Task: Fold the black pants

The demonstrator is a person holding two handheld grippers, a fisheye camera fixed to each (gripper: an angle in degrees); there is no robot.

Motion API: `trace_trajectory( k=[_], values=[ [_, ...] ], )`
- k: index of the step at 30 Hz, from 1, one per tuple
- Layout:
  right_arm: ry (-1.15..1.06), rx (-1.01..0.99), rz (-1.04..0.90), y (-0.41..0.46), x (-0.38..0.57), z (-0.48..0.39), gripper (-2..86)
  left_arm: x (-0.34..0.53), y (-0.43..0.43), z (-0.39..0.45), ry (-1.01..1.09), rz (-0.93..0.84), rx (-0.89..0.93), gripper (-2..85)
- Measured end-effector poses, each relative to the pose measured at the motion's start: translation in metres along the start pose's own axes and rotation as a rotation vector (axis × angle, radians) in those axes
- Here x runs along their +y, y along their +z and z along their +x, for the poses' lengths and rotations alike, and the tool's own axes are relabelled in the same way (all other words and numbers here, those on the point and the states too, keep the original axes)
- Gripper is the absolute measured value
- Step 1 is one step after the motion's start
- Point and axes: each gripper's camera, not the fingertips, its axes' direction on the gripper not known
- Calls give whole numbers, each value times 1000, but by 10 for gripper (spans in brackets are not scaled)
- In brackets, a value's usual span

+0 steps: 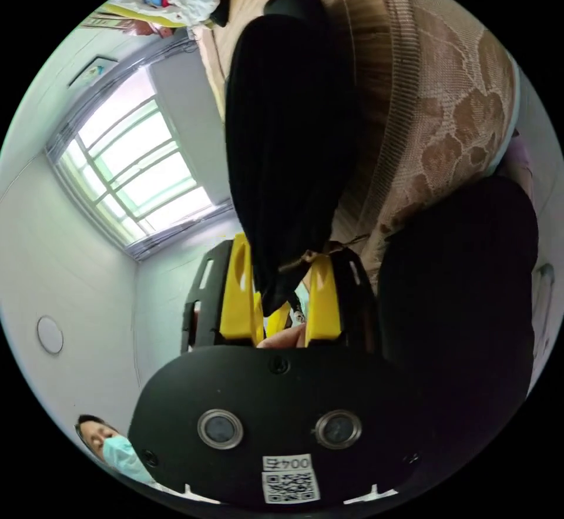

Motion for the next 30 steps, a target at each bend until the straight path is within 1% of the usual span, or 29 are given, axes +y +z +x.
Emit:
trace_trajectory(
  k=[2,5,7,9,15,17,19,21,23,24,26,30],
  values=[
    [24,39,4,0,-8,0,97,2,-5,-9,-3,15,-2,97],
    [15,37,4,-5,-13,-6,89,0,-10,-33,-70,13,90,149],
    [24,10,2,-10,-17,-8,87,-3,-14,-41,-110,42,149,168],
    [29,-7,-1,-16,-21,-10,87,-14,-15,-40,-122,54,208,183],
    [40,-66,-11,-34,-32,-1,86,-40,9,-19,-98,1,250,210],
    [43,-68,-19,-37,-34,11,86,-47,15,-16,-108,17,231,203],
    [39,-73,-28,-39,-34,18,87,-54,24,-15,-120,-7,229,181],
    [18,-74,-39,-40,-34,23,91,-62,38,-11,-112,-94,191,115],
    [-44,-75,-29,-46,-34,27,109,-62,37,-1,-111,-80,202,94],
    [-64,-73,-27,-48,-34,28,124,-60,33,12,-82,-77,179,90],
    [-112,-145,-39,-53,-33,38,177,-57,29,31,-47,-88,129,87],
    [-95,-212,-23,-65,-35,69,212,-43,7,48,-76,-88,123,85]
  ],
)
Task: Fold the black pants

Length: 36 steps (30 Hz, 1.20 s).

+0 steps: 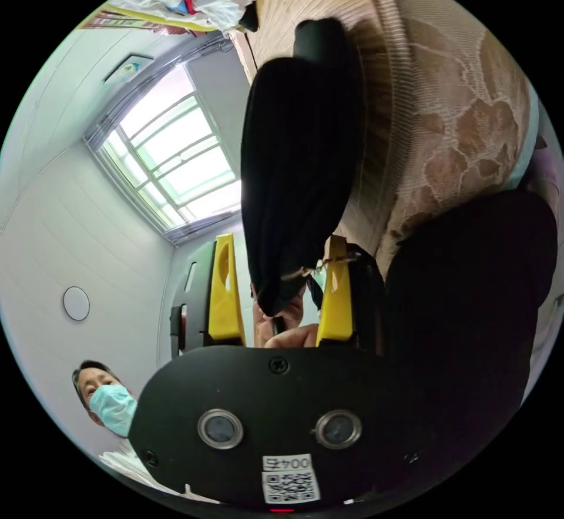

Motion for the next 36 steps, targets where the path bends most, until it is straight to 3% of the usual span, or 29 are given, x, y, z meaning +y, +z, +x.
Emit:
trace_trajectory(
  k=[12,15,21,24,29,36],
  values=[
    [52,-99,29,-1,-2,72,228,60,-56,18,-40,34,-15,89],
    [45,-59,15,5,-9,87,223,83,-73,17,-11,29,-47,89],
    [5,144,-77,36,0,119,129,138,-105,6,58,89,-114,86],
    [-84,266,-70,52,21,119,110,173,-123,19,173,145,-229,85],
    [-415,531,-191,114,79,61,102,248,-169,52,308,273,-338,82],
    [-626,591,-497,223,181,24,105,404,-301,54,245,566,-205,82]
  ],
)
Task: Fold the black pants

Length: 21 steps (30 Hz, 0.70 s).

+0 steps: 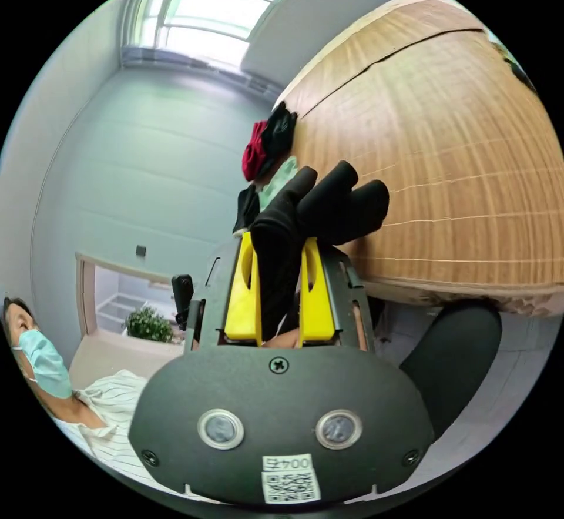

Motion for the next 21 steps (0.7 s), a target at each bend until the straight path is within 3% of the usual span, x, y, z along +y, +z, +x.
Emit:
trace_trajectory(
  k=[8,16,21],
  values=[
    [-117,-13,-390,224,-8,-91,104,35,-174,-98,-272,225,49,80],
    [-367,-158,-407,394,-112,-251,106,-83,-363,-97,3,534,-147,80],
    [-471,-222,-420,500,-199,-320,133,-173,-435,-177,-40,737,-102,83]
  ],
)
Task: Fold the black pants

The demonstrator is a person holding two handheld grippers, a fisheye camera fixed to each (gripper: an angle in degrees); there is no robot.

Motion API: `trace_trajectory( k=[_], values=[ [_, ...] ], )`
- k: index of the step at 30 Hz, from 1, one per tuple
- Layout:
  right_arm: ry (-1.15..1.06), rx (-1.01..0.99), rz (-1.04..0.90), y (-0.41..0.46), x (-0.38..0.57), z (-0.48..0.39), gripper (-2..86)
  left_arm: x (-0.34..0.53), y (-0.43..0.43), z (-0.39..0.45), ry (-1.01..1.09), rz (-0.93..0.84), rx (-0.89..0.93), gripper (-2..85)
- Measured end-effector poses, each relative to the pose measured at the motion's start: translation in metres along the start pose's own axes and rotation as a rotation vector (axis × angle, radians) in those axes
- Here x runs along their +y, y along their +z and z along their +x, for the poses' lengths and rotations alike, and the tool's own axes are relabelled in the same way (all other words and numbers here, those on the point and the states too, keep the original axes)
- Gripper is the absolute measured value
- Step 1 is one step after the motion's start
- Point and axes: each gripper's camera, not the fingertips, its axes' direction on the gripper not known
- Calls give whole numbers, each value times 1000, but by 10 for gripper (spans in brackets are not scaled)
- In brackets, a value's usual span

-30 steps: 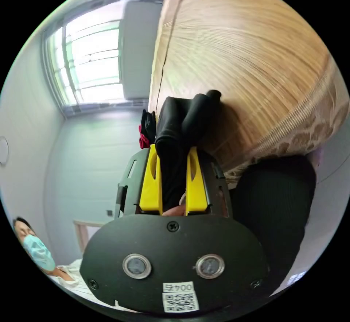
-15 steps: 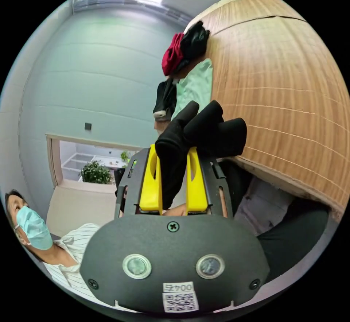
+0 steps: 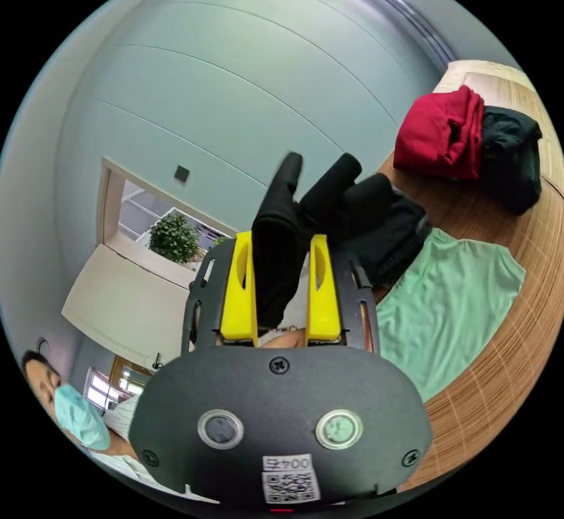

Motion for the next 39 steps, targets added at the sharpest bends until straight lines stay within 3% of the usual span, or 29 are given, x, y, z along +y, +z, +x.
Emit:
trace_trajectory(
  k=[3,6,8,12,15,19,23,29,33,39],
  values=[
    [160,63,-128,50,-20,86,116,-17,50,-120,-216,-51,-60,79],
    [304,35,-166,65,46,173,63,20,71,-237,-534,-44,-159,75],
    [355,-127,-87,40,127,214,45,44,61,-263,-581,84,-33,74],
    [414,-228,98,-28,250,242,9,44,50,-250,-552,92,8,76],
    [409,-164,236,-87,322,237,-3,30,50,-224,-530,42,-21,78],
    [338,239,248,-136,365,189,-6,44,43,-226,-596,59,-3,76],
    [319,741,197,-160,406,141,-7,80,15,-169,-389,122,-40,70],
    [406,1104,235,-190,483,113,-7,182,22,-59,-26,-85,-54,18],
    [483,1230,258,-200,517,123,-7,284,89,39,340,-333,-294,9],
    [580,1252,234,-207,544,163,-5,426,197,115,598,-510,-456,7]
  ],
)
